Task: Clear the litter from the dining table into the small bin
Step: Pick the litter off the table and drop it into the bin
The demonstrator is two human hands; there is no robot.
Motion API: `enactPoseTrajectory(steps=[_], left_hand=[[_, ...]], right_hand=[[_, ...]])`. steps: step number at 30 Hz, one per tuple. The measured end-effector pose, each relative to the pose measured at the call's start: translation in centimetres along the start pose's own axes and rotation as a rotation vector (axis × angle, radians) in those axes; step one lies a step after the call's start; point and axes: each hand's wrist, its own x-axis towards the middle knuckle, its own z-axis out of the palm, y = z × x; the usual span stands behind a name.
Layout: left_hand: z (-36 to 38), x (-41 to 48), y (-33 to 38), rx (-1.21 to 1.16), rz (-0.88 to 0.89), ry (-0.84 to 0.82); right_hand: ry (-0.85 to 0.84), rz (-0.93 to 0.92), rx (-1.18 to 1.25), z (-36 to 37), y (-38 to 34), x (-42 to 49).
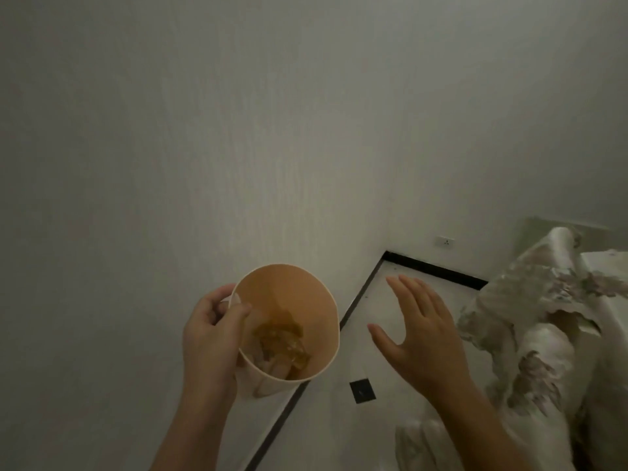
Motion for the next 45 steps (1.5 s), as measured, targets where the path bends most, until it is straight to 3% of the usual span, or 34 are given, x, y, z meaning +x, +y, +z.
enactPoseTrajectory(steps=[10,22,34,39,45], left_hand=[[16.9,12.3,-3.0,-0.018,-0.058,-0.337],[44.1,19.7,-4.8,-0.088,-0.154,-0.9],[63.3,9.1,-3.5,-0.226,-0.321,-1.388],[69.4,2.2,-5.2,-0.187,-0.282,-1.537],[75.5,-5.2,-8.9,-0.029,-0.249,-1.688]], right_hand=[[0.097,0.259,-0.152,2.1,9.4,9.0],[0.289,0.709,-0.416,0.6,22.9,16.5],[0.503,1.082,-0.652,-7.3,30.8,14.1],[0.532,1.194,-0.707,-10.6,36.1,10.9],[0.495,1.42,-0.555,-11.7,44.5,5.5]])
